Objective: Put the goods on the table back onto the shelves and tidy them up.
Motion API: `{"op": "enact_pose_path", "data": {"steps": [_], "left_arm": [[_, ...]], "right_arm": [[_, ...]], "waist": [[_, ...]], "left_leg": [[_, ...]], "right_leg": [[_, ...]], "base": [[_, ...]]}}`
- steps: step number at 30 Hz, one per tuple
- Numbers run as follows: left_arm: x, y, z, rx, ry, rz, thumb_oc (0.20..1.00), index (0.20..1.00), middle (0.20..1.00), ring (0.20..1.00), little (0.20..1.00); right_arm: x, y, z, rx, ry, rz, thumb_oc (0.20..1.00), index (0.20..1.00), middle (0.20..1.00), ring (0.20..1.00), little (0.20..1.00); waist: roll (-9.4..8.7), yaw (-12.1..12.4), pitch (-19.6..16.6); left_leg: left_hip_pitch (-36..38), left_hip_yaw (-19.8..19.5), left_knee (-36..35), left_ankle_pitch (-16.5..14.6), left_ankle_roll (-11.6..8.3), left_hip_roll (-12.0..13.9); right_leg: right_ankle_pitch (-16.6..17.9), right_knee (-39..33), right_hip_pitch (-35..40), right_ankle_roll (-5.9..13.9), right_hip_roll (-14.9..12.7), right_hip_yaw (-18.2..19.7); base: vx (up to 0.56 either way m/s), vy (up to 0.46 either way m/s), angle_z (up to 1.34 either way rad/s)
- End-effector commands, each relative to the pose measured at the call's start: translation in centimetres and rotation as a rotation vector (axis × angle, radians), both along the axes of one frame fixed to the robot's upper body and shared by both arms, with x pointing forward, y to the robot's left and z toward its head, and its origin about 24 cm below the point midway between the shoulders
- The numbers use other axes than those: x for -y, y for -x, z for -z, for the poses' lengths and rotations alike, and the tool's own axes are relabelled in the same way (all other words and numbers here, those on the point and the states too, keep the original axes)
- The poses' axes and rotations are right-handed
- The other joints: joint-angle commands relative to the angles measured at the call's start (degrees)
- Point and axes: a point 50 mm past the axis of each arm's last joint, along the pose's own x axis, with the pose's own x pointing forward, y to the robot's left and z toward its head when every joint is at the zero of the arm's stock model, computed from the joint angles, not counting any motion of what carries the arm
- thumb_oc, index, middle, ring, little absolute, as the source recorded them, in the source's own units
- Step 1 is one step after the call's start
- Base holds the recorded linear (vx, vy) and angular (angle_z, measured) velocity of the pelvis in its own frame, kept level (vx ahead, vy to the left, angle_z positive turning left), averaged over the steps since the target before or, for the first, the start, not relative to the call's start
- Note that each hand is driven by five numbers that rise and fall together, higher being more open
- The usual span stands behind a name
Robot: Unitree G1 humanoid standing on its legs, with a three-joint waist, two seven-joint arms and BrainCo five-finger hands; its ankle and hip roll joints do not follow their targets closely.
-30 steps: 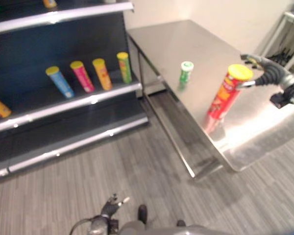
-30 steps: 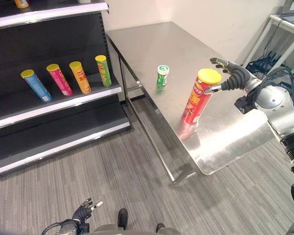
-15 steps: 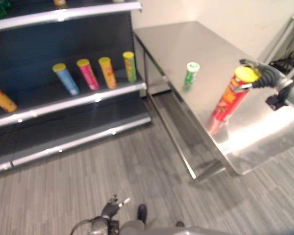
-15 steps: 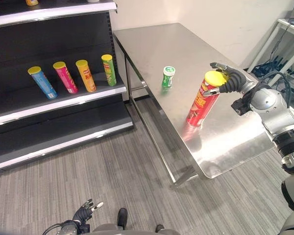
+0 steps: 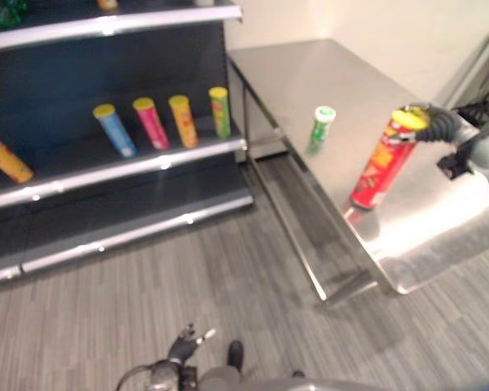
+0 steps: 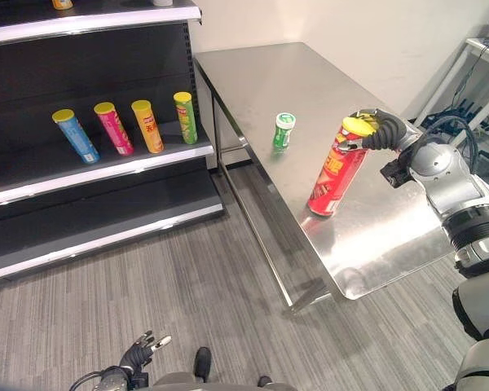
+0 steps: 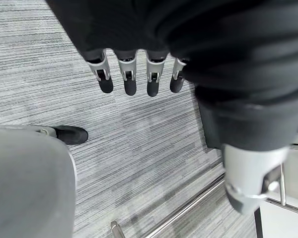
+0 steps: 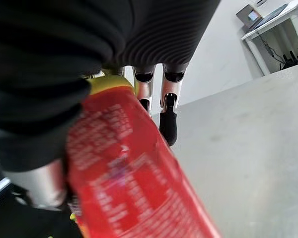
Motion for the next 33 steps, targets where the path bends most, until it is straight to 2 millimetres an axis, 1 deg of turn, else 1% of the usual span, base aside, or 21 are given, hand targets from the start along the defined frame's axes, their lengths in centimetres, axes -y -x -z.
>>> {"op": "enact_pose_path", "data": {"steps": [1, 2, 4, 5, 6, 8, 12, 14, 17, 20, 22, 23, 25, 26, 27, 28, 29, 30, 31, 32, 33], "left_arm": [[-2.0, -2.3, -1.2, 0.086, -0.05, -0.016, 1.0, 1.0, 1.0, 1.0, 1.0], [-2.0, -2.3, -1.2, 0.086, -0.051, -0.015, 1.0, 1.0, 1.0, 1.0, 1.0], [-2.0, -2.4, -1.3, 0.097, -0.052, -0.037, 1.0, 1.0, 1.0, 1.0, 1.0], [-2.0, -2.4, -1.3, 0.097, -0.054, -0.035, 1.0, 1.0, 1.0, 1.0, 1.0], [-2.1, -2.3, -1.4, 0.112, -0.055, -0.059, 1.0, 1.0, 1.0, 1.0, 1.0], [-2.2, -2.1, -1.5, 0.115, -0.062, -0.063, 1.0, 1.0, 1.0, 1.0, 1.0], [-2.6, -2.0, -1.7, 0.127, -0.069, -0.074, 1.0, 1.0, 1.0, 1.0, 1.0], [-3.0, -2.1, -2.0, 0.15, -0.072, -0.099, 1.0, 1.0, 1.0, 1.0, 1.0], [-3.1, -2.2, -2.2, 0.176, -0.057, -0.157, 1.0, 1.0, 1.0, 1.0, 1.0], [-2.7, -1.8, -1.9, 0.16, -0.05, -0.173, 1.0, 1.0, 1.0, 1.0, 1.0], [-3.1, -1.6, -1.8, 0.148, -0.07, -0.172, 1.0, 1.0, 1.0, 1.0, 1.0], [-3.6, -1.3, -1.8, 0.131, -0.091, -0.172, 1.0, 1.0, 1.0, 1.0, 1.0], [-4.0, -1.0, -1.7, 0.114, -0.11, -0.159, 1.0, 1.0, 1.0, 1.0, 1.0], [-4.0, -0.7, -1.6, 0.101, -0.112, -0.148, 1.0, 1.0, 1.0, 1.0, 1.0], [-4.1, -0.7, -1.6, 0.101, -0.114, -0.146, 1.0, 1.0, 1.0, 1.0, 1.0], [-4.2, -0.7, -1.6, 0.083, -0.133, -0.118, 1.0, 1.0, 1.0, 1.0, 1.0], [-4.2, -0.8, -1.6, 0.083, -0.134, -0.117, 1.0, 1.0, 1.0, 1.0, 1.0], [-4.4, -1.0, -1.6, 0.079, -0.15, -0.101, 1.0, 1.0, 1.0, 1.0, 1.0], [-4.7, -1.2, -1.8, 0.081, -0.163, -0.088, 1.0, 1.0, 1.0, 1.0, 1.0], [-4.9, -1.3, -1.9, 0.079, -0.176, -0.079, 1.0, 1.0, 1.0, 1.0, 1.0], [-5.2, -1.4, -2.0, 0.081, -0.188, -0.076, 1.0, 1.0, 1.0, 1.0, 1.0]], "right_arm": [[-2.7, 0.5, -5.2, 0.178, 0.008, -0.137, 0.2, 0.2, 0.2, 0.2, 0.2], [-2.6, 0.6, -5.2, 0.178, 0.007, -0.136, 0.2, 0.2, 0.2, 0.2, 0.2], [-4.2, 2.4, -6.9, 0.277, -0.008, -0.254, 0.2, 0.2, 0.2, 0.2, 0.2], [-4.2, 2.5, -6.8, 0.277, -0.009, -0.252, 0.2, 0.2, 0.2, 0.2, 0.2], [-5.5, 5.7, -9.4, 0.454, 0.023, -0.375, 0.2, 0.2, 0.2, 0.2, 0.2], [-6.4, 7.7, -10.8, 0.559, 0.055, -0.438, 0.2, 0.2, 0.2, 0.2, 0.2], [-8.9, 9.9, -12.3, 0.697, 0.075, -0.567, 0.2, 0.2, 0.2, 0.2, 0.2], [-10.4, 10.9, -12.7, 0.755, 0.126, -0.628, 0.2, 0.2, 0.2, 0.2, 0.2], [-11.3, 11.2, -12.9, 0.815, 0.21, -0.633, 0.2, 0.2, 0.2, 0.2, 0.2], [-12.0, 11.0, -12.5, 0.807, 0.236, -0.645, 0.2, 0.2, 0.2, 0.2, 0.2], [-11.9, 10.8, -12.1, 0.791, 0.277, -0.632, 0.2, 0.2, 0.2, 0.2, 0.2], [-11.8, 10.8, -11.6, 0.766, 0.278, -0.633, 0.2, 0.2, 0.2, 0.2, 0.2], [-11.1, 10.8, -10.9, 0.736, 0.282, -0.608, 0.2, 0.2, 0.2, 0.2, 0.2], [-10.9, 10.7, -10.6, 0.725, 0.28, -0.595, 0.2, 0.2, 0.2, 0.2, 0.2], [-10.8, 10.8, -10.5, 0.724, 0.279, -0.592, 0.2, 0.2, 0.2, 0.2, 0.2], [-10.8, 10.5, -9.7, 0.705, 0.27, -0.583, 0.2, 0.2, 0.2, 0.2, 0.2], [-10.8, 10.5, -9.7, 0.705, 0.27, -0.582, 0.2, 0.2, 0.2, 0.2, 0.2], [-10.7, 10.3, -9.3, 0.699, 0.259, -0.577, 0.2, 0.2, 0.2, 0.2, 0.2], [-10.7, 10.0, -9.0, 0.692, 0.263, -0.565, 0.2, 0.2, 0.2, 0.2, 0.2], [-10.8, 9.7, -8.5, 0.679, 0.26, -0.56, 0.2, 0.2, 0.2, 0.2, 0.2], [-11.3, 9.6, -8.3, 0.674, 0.254, -0.575, 0.2, 0.2, 0.2, 0.2, 0.2]], "waist": [[-1.87, 1.76, 1.39], [-1.88, 1.79, 1.41], [-1.58, 1.17, 1.49], [-1.66, 1.27, 1.49], [-1.1, 0.66, 1.37], [-0.91, 0.81, 1.17], [-0.43, 1.19, 1.26], [-0.24, 1.65, 2.14], [-0.23, 2.35, 4.11], [-0.12, 2.61, 4.62], [-0.34, 2.52, 4.58], [-0.16, 2.33, 4.13], [0.58, 1.68, 3.24], [0.96, 1.46, 2.71], [0.84, 1.63, 2.71], [1.13, 1.57, 2.23], [0.96, 1.58, 2.21], [0.53, 1.72, 2.09], [-0.2, 1.9, 2.12], [-0.47, 2.11, 2.33], [-0.66, 2.31, 2.52]], "left_leg": [[4.45, 3.74, 7.18, -12.25, -7.51, 7.51], [4.48, 3.75, 7.18, -12.26, -7.51, 7.52], [4.58, 3.91, 7.24, -12.27, -7.58, 7.77], [4.59, 3.91, 7.24, -12.28, -7.59, 7.77], [4.59, 3.71, 7.59, -12.29, -7.79, 8.15], [4.64, 3.44, 7.83, -12.1, -8.11, 8.62], [4.38, 2.61, 8.12, -11.15, -8.8, 9.71], [2.93, 1.47, 10.6, -11.23, -8.73, 9.79], [-0.6, 0.72, 15.58, -9.58, -10.16, 9.71], [-2.85, 1.67, 13.29, -6.64, -11.03, 12.93], [-5.09, 4.2, 10.03, -4.15, -10.84, 16.18], [-6.32, 7.1, 8.7, -2.32, -11.33, 18.44], [-5.86, 10.86, 8.68, -2.35, -11.57, 19.58], [-5.16, 11.82, 8.5, -2.77, -11.83, 19.6], [-5.07, 11.89, 8.47, -2.79, -11.82, 19.56], [-5.42, 12.44, 11.14, -5.47, -11.25, 17.74], [-5.51, 12.46, 11.34, -5.63, -11.16, 17.56], [-5.93, 12.51, 13.38, -7.42, -10.45, 16.34], [-6.67, 12.83, 14.99, -9.06, -9.56, 14.59], [-6.8, 12.88, 16.33, -10.55, -8.63, 13.06], [-6.92, 12.65, 16.83, -11.41, -7.47, 11.44]], "right_leg": [[-7.62, 7.59, -1.24, 4.01, -4.8, -0.83], [-7.62, 7.59, -1.22, 4.01, -4.79, -0.83], [-7.91, 8.0, -1.43, 4.01, -4.7, -0.72], [-7.92, 8.01, -1.43, 4.01, -4.69, -0.71], [-8.67, 8.47, -1.55, 3.79, -4.5, -0.58], [-9.24, 8.56, -1.36, 3.46, -4.11, -0.73], [-10.23, 8.73, -1.36, 2.67, -3.02, -0.8], [-11.1, 9.71, -1.8, 2.01, -2.58, -0.79], [-12.09, 10.14, -1.37, 1.41, -2.89, -2.24], [-11.93, 9.53, -0.64, 2.38, -3.85, -4.37], [-11.41, 8.52, -0.38, 3.56, -5.22, -5.85], [-11.1, 7.53, 0.4, 4.71, -6.22, -6.95], [-10.16, 6.99, 1.4, 5.73, -7.9, -8.6], [-9.48, 6.73, 1.84, 6.28, -8.77, -8.82], [-9.43, 6.65, 1.91, 6.32, -8.82, -8.79], [-6.14, 6.98, 2.49, 7.83, -12.97, -9.89], [-6.08, 6.91, 2.53, 7.96, -13.16, -9.93], [-3.89, 7.35, 2.54, 8.46, -15.31, -10.0], [0.85, 8.16, 1.93, 9.37, -18.02, -9.59], [4.92, 9.29, 1.32, 9.43, -20.34, -8.81], [7.86, 10.67, 0.25, 8.9, -22.01, -7.91]], "base": [[-0.02, -0.028, 0.03], [0.0, 0.0, 0.0], [0.0, 0.0, 0.0], [-0.02, -0.081, 0.03], [-0.02, -0.097, 0.04], [-0.01, -0.112, 0.12], [-0.01, -0.099, 0.04], [-0.06, -0.077, 0.03], [-0.07, 0.032, 0.13], [-0.01, 0.158, 0.42], [0.03, 0.263, 0.63], [0.12, 0.367, 0.57], [0.17, 0.403, 0.6], [0.12, 0.274, 0.71], [0.18, 0.47, 0.69], [0.12, 0.333, 0.48], [0.19, 0.497, 0.52], [0.1, 0.291, 0.6], [0.16, 0.441, 0.69], [0.14, 0.417, 0.57], [0.11, 0.302, 0.46]]}}
